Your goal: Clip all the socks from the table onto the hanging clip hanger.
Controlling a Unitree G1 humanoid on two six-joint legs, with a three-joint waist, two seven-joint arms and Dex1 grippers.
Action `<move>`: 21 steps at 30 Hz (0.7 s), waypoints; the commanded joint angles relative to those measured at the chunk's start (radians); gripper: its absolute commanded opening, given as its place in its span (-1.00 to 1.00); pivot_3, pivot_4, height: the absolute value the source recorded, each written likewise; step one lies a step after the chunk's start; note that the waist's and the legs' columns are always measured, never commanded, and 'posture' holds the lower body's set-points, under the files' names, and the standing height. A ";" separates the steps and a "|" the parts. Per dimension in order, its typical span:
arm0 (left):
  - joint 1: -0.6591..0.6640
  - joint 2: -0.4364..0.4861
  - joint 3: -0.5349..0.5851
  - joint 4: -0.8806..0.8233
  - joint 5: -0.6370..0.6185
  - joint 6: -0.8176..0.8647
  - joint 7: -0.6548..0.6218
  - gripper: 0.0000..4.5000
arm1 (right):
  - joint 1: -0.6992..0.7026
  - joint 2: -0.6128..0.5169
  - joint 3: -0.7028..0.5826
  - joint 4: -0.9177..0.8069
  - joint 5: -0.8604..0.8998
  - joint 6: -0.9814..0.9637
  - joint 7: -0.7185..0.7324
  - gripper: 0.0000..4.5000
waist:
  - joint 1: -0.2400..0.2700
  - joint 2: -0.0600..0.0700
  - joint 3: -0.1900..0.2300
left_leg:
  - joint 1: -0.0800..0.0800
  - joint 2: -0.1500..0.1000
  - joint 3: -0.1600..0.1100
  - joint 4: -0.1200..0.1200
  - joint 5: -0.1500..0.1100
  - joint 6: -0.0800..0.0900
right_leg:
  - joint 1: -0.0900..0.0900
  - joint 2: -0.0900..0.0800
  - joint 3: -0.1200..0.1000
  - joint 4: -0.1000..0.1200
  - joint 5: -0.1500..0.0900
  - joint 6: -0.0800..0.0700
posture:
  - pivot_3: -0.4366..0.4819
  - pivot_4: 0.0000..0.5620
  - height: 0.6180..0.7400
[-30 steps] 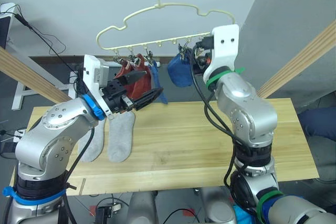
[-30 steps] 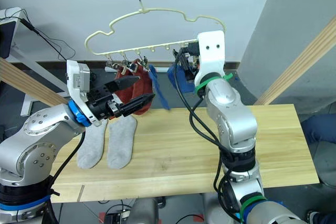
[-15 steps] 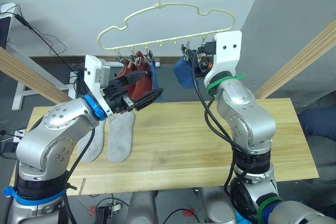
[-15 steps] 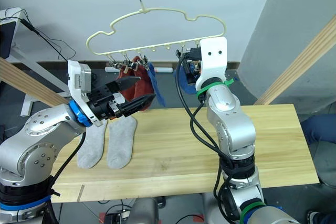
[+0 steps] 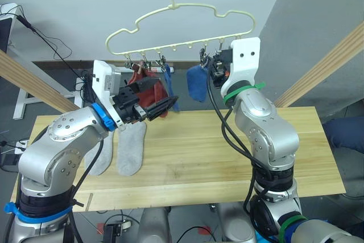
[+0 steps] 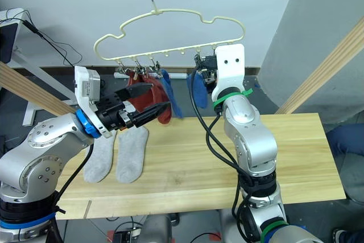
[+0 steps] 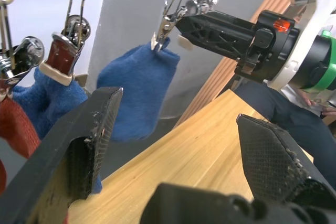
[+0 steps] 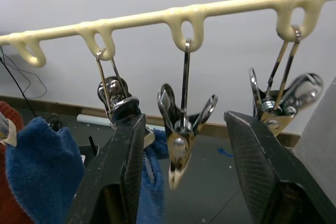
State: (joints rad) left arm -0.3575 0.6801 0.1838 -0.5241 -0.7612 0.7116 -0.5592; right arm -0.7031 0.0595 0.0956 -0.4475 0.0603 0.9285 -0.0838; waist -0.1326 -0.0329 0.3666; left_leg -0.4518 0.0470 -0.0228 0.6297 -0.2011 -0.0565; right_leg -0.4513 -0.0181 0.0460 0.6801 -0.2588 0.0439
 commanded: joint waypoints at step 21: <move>0.013 -0.012 0.005 -0.057 0.009 -0.011 0.015 0.78 | -0.125 0.018 -0.051 0.091 -0.005 -0.062 -0.009 0.10 | 0.002 0.000 0.000 | 0.000 0.000 0.000 0.000 0.000 0.000 | 0.000 0.000 0.000 0.000 0.000 0.000 | -0.45 0.37 1.00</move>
State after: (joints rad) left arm -0.3513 0.6715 0.1827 -0.5405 -0.7498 0.7116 -0.5497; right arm -0.8029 0.0713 0.0530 -0.3373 0.0596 0.8978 -0.0891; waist -0.1303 -0.0330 0.3666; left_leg -0.4518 0.0469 -0.0228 0.6298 -0.2011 -0.0566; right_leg -0.4513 -0.0181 0.0458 0.6803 -0.2586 0.0438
